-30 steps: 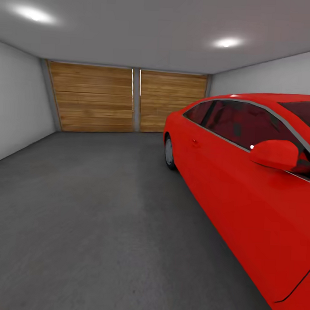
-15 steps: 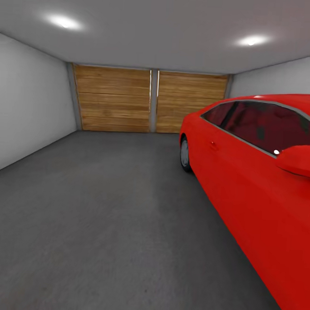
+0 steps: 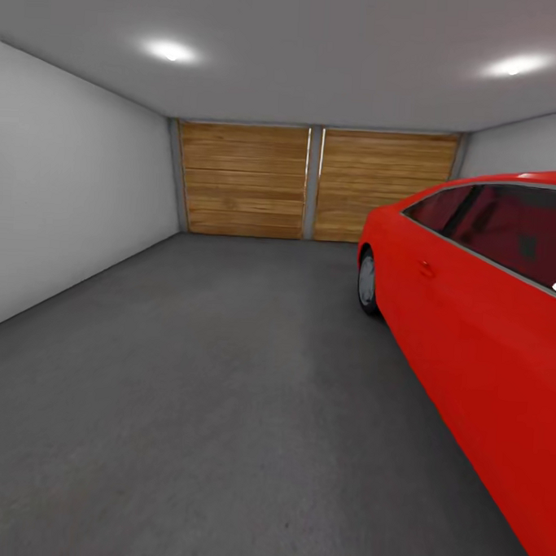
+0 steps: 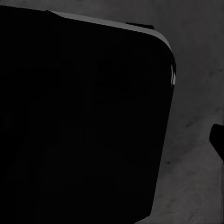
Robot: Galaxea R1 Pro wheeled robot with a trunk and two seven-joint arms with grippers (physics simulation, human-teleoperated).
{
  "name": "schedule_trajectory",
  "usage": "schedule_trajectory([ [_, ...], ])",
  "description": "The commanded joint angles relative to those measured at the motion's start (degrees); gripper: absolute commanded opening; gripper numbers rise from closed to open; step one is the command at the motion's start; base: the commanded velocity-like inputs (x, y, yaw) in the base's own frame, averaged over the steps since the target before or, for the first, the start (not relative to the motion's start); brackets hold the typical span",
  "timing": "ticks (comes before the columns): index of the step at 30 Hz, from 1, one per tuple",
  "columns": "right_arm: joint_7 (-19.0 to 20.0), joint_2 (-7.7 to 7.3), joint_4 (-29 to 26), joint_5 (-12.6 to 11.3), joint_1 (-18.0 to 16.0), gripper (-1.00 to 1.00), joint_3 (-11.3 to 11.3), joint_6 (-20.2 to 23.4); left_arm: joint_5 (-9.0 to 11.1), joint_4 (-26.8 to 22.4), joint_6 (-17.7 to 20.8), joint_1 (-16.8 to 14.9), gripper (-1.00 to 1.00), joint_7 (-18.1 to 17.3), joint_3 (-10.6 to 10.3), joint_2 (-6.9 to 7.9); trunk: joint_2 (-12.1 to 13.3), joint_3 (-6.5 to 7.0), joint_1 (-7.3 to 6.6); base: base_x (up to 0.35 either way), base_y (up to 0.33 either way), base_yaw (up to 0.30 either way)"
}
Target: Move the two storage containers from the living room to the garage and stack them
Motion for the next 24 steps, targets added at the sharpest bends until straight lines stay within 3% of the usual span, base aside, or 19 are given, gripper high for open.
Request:
schedule_trajectory([
  [1,0.0,-0.01,0.0,0.2,0.0,1.00,0.3,-0.1,0.5,-0.1,0.0,0.0,1.00,0.0,0.1,-0.01,0.0,-0.04,0.00,0.000,0.000,0.300],
  [24,-0.8,0.51,0.4,0.3,0.0,1.00,0.3,-1.5,0.4,0.0,0.0,0.0,1.00,0.0,0.0,0.16,0.0,-0.04,0.00,0.000,0.000,0.300],
])
